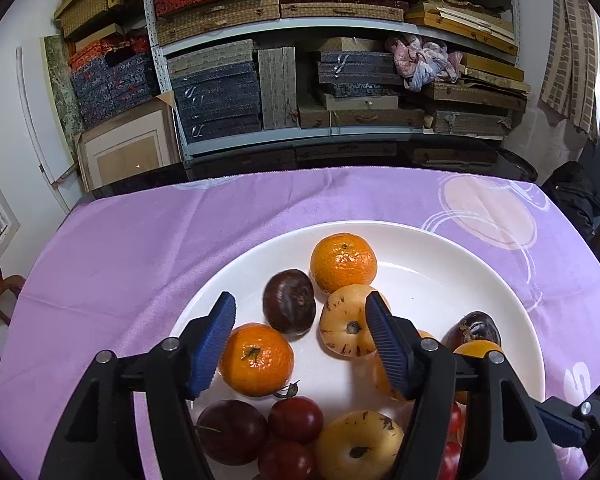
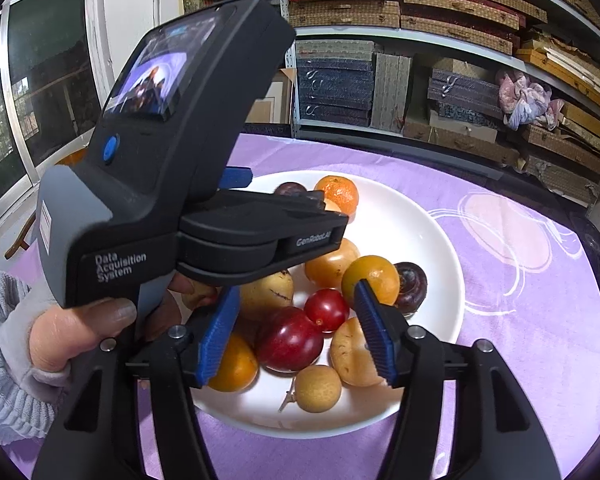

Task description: Organize fruits

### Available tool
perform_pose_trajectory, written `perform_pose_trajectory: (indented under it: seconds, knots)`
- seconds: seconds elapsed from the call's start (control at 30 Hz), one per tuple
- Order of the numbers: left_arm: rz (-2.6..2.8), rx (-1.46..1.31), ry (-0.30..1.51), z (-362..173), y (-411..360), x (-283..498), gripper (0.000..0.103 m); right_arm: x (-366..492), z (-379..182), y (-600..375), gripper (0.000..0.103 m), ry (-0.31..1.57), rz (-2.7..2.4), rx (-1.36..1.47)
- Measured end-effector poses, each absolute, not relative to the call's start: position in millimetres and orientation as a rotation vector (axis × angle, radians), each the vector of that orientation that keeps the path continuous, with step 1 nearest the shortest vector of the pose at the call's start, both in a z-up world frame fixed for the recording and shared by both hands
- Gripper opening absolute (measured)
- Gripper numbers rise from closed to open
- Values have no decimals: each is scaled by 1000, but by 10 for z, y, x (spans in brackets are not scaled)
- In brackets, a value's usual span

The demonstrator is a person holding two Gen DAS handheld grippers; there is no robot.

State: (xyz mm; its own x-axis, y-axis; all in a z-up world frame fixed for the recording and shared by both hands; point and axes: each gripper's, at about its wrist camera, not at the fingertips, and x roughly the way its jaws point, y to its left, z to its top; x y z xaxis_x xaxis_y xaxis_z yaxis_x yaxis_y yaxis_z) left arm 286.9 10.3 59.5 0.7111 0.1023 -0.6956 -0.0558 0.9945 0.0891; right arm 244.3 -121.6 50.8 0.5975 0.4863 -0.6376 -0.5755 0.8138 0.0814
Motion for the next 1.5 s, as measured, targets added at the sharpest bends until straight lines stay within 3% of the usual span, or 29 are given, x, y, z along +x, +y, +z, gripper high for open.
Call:
perform_pose_trajectory:
  seconds: [0.17,0.57,0.7,0.8,1.1,1.5]
  knots:
    - [106,47,767,687,177,2785,69,2369,618,-1307,62,676,612,-121]
    - [130,31,707,1129,300,2037,75,1753,1076,-1770,80,564,574,-41]
    - [131,24,676,1265,301,1667,89,1460,1195,-1941,92,526,555,-10]
    - [126,17,670,1284,290,1374,92,1228,1176,-2031,99,523,534,23]
    - [155,14,702,961,200,804,97,1076,825,-1986,99,643,464,51]
    - [136,-47,740,698,261,743,100,1243,618,-1955,99,699,396,51]
